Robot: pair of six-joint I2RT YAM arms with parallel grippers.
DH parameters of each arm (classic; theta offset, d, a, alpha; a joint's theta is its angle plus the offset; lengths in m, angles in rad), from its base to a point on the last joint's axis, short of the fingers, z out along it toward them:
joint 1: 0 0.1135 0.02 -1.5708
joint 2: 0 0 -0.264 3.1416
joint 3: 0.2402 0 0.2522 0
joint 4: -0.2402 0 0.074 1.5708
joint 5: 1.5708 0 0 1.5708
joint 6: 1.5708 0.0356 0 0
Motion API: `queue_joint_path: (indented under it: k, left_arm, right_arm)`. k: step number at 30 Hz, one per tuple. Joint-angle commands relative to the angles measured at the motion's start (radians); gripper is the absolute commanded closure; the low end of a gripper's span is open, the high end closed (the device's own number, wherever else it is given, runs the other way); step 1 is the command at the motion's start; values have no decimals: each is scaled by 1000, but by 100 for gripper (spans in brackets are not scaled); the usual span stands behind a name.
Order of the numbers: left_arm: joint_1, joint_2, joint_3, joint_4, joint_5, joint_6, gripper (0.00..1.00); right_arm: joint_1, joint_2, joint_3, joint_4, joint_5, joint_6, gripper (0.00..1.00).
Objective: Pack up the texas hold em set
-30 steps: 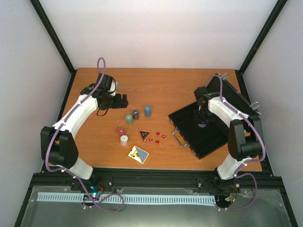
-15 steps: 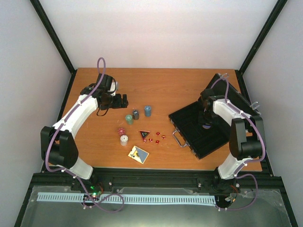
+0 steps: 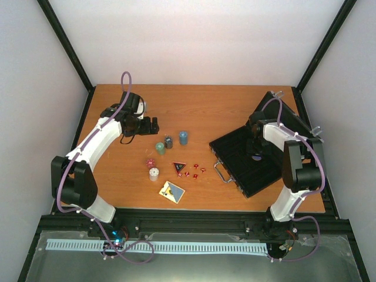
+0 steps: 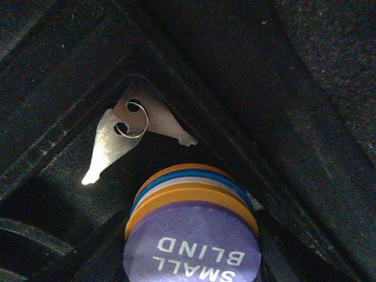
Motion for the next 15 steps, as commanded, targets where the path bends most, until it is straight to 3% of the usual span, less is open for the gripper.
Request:
queue_joint_path:
  k: [1, 15]
  left_arm:
    - [-2, 10, 15, 5, -5, 1, 0]
    - [-2, 14, 16, 4, -5, 4, 0]
  right_arm:
    - [-11, 19, -6, 39, 19, -11, 77]
    - [-13, 66, -20, 112, -5, -3, 75]
